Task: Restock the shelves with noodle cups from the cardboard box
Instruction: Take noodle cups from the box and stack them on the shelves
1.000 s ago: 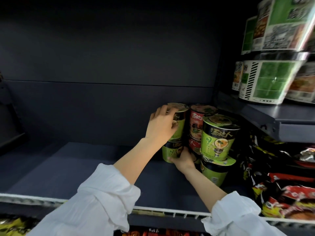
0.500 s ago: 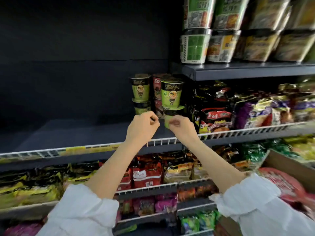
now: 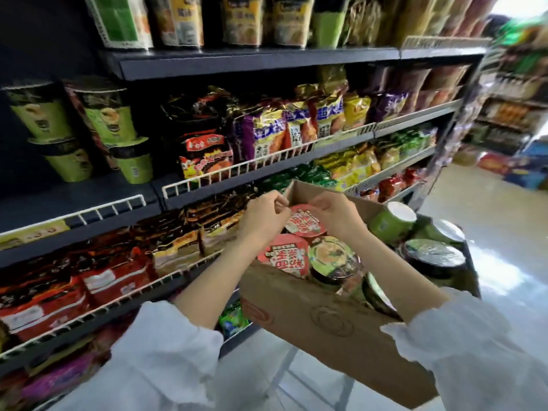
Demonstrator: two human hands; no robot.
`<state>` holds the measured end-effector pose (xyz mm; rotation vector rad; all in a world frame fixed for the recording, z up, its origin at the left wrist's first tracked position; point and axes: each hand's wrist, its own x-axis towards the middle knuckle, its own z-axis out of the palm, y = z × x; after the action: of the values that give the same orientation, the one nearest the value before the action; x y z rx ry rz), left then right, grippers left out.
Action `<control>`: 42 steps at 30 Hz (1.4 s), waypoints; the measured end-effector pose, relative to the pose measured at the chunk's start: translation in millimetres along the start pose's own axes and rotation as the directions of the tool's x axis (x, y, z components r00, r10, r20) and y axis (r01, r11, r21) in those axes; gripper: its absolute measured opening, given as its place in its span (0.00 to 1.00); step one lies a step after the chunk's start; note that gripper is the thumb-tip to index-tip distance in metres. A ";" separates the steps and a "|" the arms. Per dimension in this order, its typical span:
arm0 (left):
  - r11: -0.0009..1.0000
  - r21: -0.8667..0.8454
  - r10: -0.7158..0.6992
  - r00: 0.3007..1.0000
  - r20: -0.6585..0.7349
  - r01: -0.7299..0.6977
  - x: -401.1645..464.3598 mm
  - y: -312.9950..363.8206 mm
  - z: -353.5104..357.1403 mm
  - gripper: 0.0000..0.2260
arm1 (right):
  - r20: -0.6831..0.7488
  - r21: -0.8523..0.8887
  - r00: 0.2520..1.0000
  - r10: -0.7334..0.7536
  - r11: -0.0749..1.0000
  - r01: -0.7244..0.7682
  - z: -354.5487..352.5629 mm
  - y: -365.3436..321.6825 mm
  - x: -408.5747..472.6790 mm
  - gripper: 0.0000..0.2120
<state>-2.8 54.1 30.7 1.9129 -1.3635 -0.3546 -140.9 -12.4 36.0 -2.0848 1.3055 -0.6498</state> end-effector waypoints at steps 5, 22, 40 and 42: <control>0.963 0.261 -0.024 0.938 0.345 -0.071 22.7 34.3 81.8 0.14 | 0.217 -0.221 0.975 0.049 0.975 0.000 -30.2 77.9 15.0 0.20; 0.998 0.036 -0.062 0.951 0.304 0.054 -7.6 -5.5 133.8 0.49 | 0.511 -0.237 0.856 0.082 0.970 0.049 -48.8 124.8 19.8 0.23; 0.951 -0.309 -0.013 0.998 -0.065 -0.008 -30.9 -0.4 110.8 0.53 | 0.464 -0.595 0.818 0.339 0.804 0.004 -48.1 116.8 -41.4 0.48; 0.950 -0.309 -0.001 0.995 -0.103 -0.031 -30.8 2.5 102.7 0.51 | 0.412 -0.551 0.861 0.297 0.834 -0.025 -45.6 111.2 -38.3 0.46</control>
<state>-78.8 39.3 -43.5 1.6364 -1.1779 -0.4313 -256.3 -26.1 -13.2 -2.3003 1.4413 0.3605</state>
